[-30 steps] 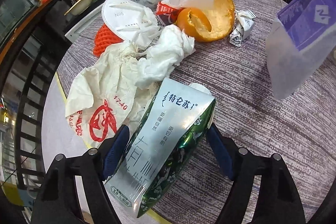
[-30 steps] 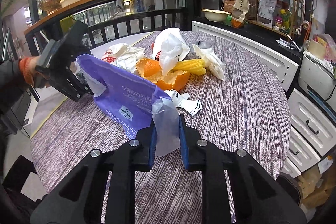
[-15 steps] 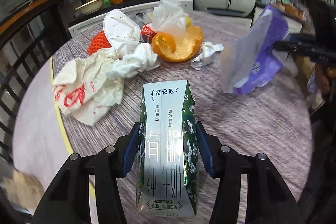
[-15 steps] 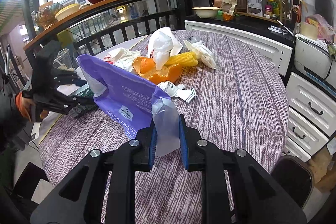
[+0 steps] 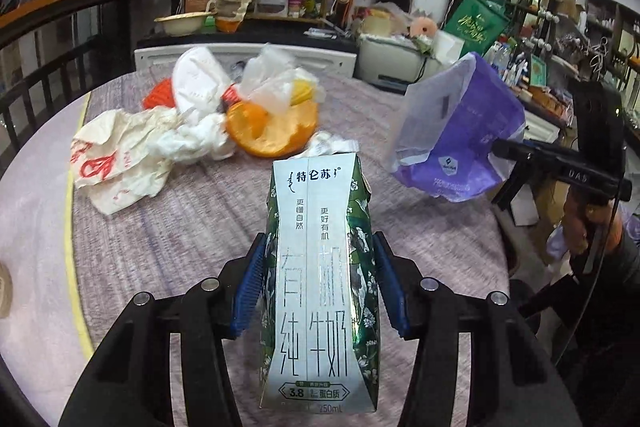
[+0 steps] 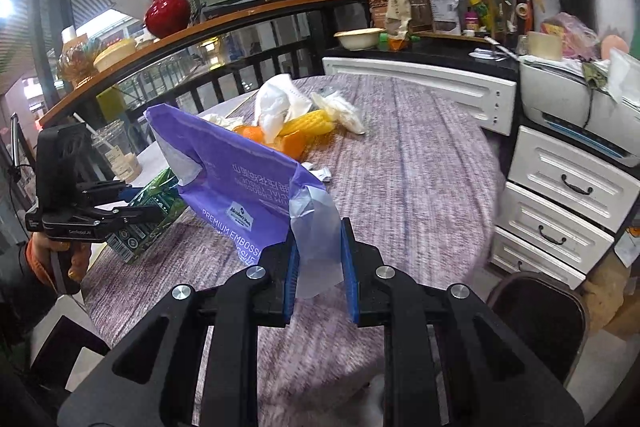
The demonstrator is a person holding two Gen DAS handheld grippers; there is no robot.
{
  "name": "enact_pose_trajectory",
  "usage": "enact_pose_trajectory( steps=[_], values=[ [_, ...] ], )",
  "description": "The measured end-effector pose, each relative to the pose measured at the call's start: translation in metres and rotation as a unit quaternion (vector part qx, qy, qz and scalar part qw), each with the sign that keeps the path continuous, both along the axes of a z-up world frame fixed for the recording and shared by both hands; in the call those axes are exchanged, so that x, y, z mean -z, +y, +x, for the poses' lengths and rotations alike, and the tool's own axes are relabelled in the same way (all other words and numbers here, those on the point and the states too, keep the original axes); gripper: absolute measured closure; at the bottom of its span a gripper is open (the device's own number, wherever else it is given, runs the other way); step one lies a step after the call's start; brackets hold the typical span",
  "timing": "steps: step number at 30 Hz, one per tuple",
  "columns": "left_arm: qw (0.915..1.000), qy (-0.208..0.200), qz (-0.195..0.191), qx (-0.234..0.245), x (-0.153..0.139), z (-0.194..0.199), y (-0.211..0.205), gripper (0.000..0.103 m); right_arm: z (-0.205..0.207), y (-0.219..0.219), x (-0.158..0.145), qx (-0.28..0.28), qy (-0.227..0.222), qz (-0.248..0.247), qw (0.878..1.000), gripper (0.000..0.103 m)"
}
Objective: Collect trash
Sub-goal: 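Carry the purple pack into the black bin and open the right tool while left holds carton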
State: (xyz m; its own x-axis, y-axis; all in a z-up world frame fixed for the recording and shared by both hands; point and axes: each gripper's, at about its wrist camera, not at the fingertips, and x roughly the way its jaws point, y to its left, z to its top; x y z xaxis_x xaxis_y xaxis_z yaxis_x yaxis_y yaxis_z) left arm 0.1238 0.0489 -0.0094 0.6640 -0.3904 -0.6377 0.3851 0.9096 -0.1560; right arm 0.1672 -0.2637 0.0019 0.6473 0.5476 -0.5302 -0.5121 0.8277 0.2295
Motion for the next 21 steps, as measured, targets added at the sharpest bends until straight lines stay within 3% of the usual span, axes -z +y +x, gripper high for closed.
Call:
enact_pose_trajectory(
  steps=[9, 15, 21],
  values=[
    [0.9981, -0.017, -0.047, 0.036, -0.014, 0.004, -0.064, 0.052, -0.01, -0.077, 0.006, 0.09, 0.006, 0.027, 0.996, 0.083],
    [0.996, -0.02, -0.06, 0.063, -0.017, 0.007, -0.105, 0.052, -0.018, -0.131, 0.019, 0.179, -0.002, -0.006, 0.984, 0.083],
    [0.9931, -0.027, -0.062, 0.096, -0.023, 0.009, -0.147, 0.052, -0.019, -0.179, 0.052, 0.266, 0.016, -0.067, 0.962, 0.083]
  ],
)
